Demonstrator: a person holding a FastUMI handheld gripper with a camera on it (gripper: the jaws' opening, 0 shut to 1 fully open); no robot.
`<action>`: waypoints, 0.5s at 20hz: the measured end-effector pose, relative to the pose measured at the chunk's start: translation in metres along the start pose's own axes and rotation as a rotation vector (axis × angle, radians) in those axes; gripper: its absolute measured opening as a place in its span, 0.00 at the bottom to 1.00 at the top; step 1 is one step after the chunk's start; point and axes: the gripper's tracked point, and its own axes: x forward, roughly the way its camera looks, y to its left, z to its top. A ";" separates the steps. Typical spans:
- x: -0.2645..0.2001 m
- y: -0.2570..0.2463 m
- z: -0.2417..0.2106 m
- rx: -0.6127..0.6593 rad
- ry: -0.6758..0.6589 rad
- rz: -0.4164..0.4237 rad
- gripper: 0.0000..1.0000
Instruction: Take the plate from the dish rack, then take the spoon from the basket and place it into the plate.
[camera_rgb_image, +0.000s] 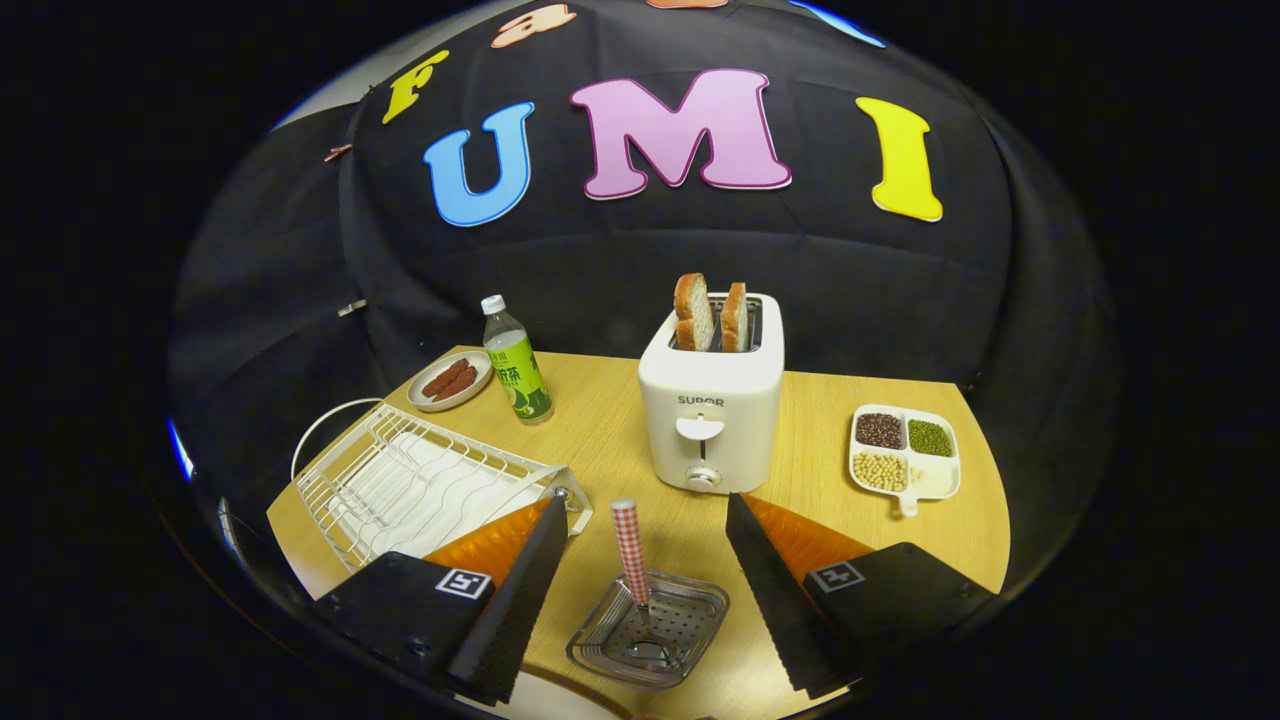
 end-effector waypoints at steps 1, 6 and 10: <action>0.007 0.001 -0.002 0.005 0.011 -0.001 0.99; 0.040 0.005 -0.013 0.029 0.075 -0.010 0.85; 0.051 0.005 -0.024 0.066 0.123 -0.022 0.61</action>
